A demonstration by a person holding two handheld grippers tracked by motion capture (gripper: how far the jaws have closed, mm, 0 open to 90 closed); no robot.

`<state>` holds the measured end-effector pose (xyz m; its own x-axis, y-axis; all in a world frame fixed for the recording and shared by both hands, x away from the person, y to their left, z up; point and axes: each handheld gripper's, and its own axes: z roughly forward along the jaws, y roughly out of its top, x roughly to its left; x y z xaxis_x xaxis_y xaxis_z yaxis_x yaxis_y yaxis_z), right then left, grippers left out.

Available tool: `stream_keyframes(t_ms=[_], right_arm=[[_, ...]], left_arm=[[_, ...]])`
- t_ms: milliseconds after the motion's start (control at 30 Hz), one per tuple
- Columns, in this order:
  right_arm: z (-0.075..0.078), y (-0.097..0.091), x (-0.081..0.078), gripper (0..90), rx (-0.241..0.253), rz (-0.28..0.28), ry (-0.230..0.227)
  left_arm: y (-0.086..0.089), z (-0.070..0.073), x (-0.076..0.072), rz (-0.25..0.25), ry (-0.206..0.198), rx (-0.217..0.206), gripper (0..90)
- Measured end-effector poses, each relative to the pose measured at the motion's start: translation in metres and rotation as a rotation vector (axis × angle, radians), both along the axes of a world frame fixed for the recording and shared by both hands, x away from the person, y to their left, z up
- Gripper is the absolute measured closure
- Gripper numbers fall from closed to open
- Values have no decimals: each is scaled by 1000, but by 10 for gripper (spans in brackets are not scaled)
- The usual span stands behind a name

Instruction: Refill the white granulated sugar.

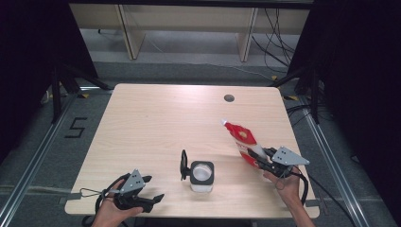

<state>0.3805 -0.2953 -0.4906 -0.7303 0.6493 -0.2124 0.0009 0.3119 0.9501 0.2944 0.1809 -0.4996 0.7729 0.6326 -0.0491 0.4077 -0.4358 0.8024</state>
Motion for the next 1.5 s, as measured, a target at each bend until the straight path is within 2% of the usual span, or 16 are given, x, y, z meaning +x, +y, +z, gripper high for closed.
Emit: stream_keyframes(t_ms=[167,233,267,300,333,400,633,767,833,900,933,1000,1200,1300,1367,1500], right_arm=[[-1,0,-4,728,23,-13,29],[-2,-1,-4,728,34,-28,49],[-2,-2,-6,728,48,-42,63],[-4,-4,-5,728,63,-48,43],[-3,-5,-9,728,68,-69,75],[-3,-10,-9,727,44,-45,60],[3,-8,-17,724,-18,-96,94],[5,-10,-21,721,-40,-120,99],[4,-10,-24,720,-21,-141,115],[5,-11,-25,720,-4,-148,147],[4,-12,-25,720,-7,-154,128],[4,-12,-27,720,2,-163,153],[5,-16,-28,711,-17,-172,154],[2,-21,-32,708,1,-191,178],[1,-23,-33,708,1,-185,198],[2,-19,-33,693,-23,-183,157]], left_arm=[[2,1,1,-8,-7,32,216],[0,0,0,0,-9,3,216],[1,1,1,-9,-19,21,215],[1,1,0,-9,-19,4,215],[0,0,0,-5,-19,-2,215],[1,0,0,4,-5,10,215],[2,2,1,-8,-10,43,215],[0,-1,0,8,-7,-7,214],[2,0,1,-18,-17,30,214],[0,0,1,-12,-16,30,214],[1,1,2,-19,-20,41,214],[0,0,1,2,-12,9,214],[0,0,-1,13,-3,-3,214],[1,0,2,-14,-21,22,214],[-1,0,0,3,-2,8,214],[2,2,1,-12,-10,43,214]])
